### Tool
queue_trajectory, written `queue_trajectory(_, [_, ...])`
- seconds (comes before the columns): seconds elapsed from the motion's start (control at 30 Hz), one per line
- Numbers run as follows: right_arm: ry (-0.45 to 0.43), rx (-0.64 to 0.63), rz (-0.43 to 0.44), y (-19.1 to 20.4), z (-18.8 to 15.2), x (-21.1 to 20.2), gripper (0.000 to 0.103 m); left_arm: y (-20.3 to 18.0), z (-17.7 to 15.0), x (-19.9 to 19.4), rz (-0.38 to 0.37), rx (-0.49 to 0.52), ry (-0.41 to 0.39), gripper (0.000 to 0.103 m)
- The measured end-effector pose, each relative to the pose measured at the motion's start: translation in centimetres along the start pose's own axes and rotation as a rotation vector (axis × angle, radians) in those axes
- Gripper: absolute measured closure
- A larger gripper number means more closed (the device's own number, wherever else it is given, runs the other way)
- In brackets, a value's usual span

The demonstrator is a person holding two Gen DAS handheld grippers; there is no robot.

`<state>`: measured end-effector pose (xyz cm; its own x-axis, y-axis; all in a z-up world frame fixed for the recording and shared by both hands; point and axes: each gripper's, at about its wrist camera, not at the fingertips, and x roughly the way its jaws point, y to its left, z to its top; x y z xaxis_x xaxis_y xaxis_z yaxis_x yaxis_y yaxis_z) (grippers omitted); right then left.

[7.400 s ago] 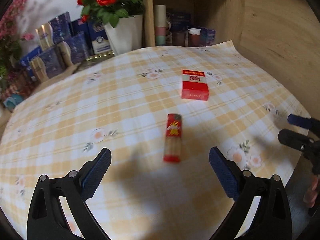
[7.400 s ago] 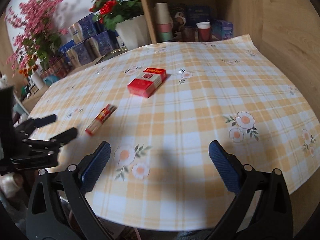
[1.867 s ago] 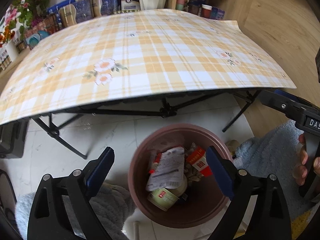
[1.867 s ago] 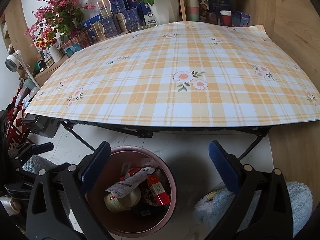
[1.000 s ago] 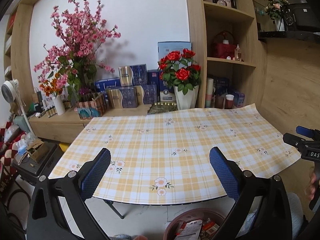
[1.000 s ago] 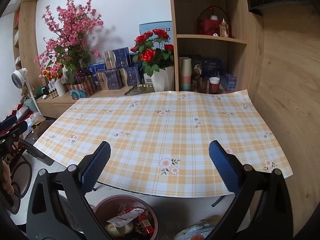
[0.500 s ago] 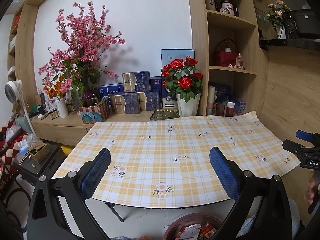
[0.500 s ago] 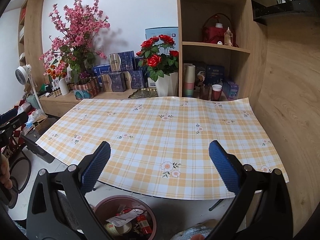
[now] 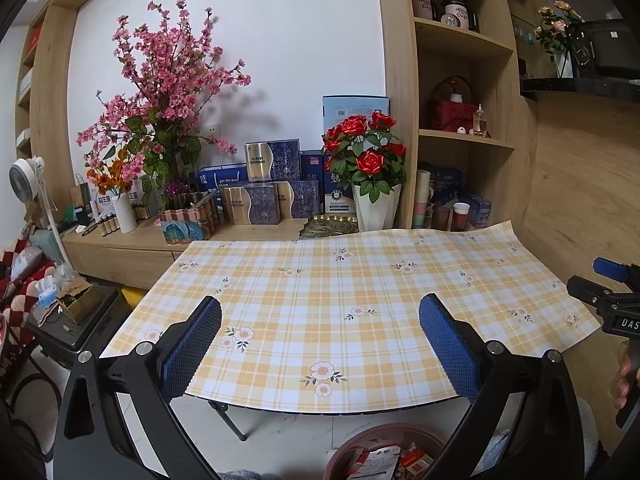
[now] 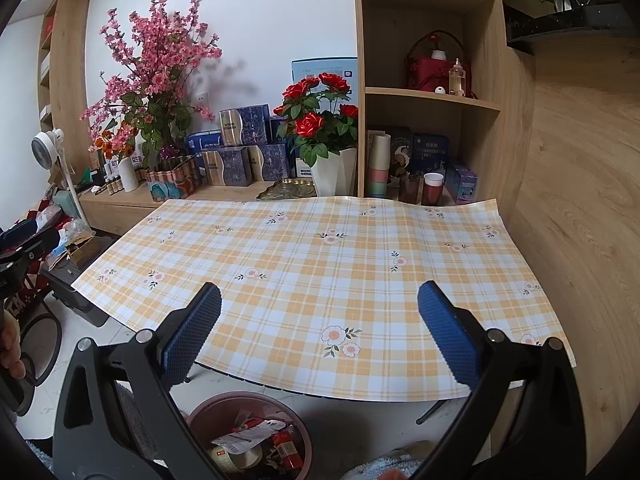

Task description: Collect trash

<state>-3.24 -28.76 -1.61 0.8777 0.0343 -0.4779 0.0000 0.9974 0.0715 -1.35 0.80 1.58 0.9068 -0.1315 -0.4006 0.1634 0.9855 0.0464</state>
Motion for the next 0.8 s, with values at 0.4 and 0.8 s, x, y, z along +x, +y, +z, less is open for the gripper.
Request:
queue_trajectory(0.4, [0.001, -0.001, 0.002, -0.14, 0.08, -0.15, 0.006, 0.03, -0.13, 0.17, -0.004, 0.006, 0.004, 0.006])
queue_trajectory(0.8, [0.002, -0.01, 0.005, 0.02, 0.18, 0.0, 0.006, 0.39, -0.37, 0.61, 0.007, -0.006, 0.017, 0.006])
